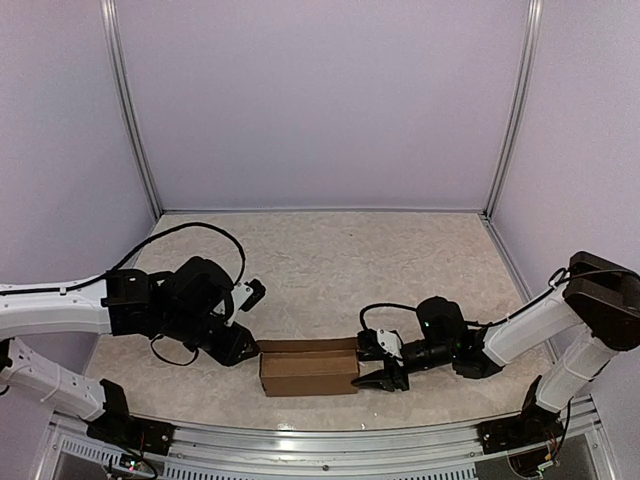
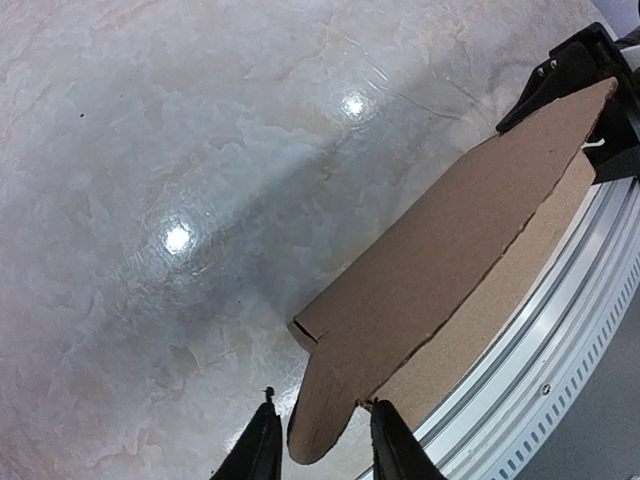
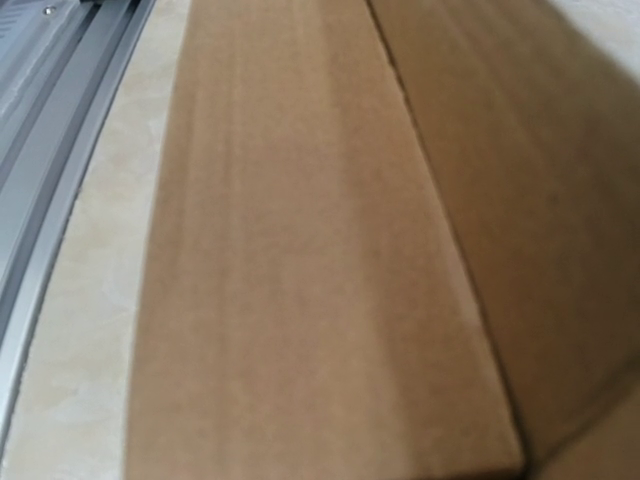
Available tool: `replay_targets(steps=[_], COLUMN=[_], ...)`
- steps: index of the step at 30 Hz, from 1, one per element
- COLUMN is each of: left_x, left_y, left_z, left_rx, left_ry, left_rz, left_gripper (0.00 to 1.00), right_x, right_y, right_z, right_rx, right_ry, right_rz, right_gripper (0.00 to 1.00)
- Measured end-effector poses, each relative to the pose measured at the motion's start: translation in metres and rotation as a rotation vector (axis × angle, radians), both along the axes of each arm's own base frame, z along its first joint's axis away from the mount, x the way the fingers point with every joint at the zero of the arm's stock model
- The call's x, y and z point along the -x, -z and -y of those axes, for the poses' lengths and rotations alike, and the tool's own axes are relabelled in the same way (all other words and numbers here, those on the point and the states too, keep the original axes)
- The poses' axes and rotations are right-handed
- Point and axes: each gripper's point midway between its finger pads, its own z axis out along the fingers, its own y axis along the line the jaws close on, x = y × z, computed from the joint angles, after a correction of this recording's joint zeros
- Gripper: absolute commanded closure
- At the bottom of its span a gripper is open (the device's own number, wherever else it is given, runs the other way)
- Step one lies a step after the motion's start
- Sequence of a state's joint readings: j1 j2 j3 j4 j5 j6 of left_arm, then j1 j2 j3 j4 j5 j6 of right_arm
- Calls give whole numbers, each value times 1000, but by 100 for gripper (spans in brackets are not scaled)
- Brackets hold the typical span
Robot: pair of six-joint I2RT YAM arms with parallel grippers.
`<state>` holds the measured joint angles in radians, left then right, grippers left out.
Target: Fold the paper box
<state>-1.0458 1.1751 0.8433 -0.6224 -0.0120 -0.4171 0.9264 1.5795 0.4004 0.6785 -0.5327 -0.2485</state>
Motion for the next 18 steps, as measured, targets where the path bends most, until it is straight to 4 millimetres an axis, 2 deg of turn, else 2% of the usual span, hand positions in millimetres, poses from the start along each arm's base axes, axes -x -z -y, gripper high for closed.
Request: replay_targets(steps=[8,18], left_x=[1,-9], left_y=[7,5], left_z=[3,8], left_rx=[-40,-91], left_ry=[9,-18], left_rz=[-11,-11], left_gripper=[100,100], right_x=[0,-3], right_y=[0,1], right_z=[0,1], right_rx=[0,7], right_ry=[-2,18], right_rz=[-2,0], right_gripper=[73,75])
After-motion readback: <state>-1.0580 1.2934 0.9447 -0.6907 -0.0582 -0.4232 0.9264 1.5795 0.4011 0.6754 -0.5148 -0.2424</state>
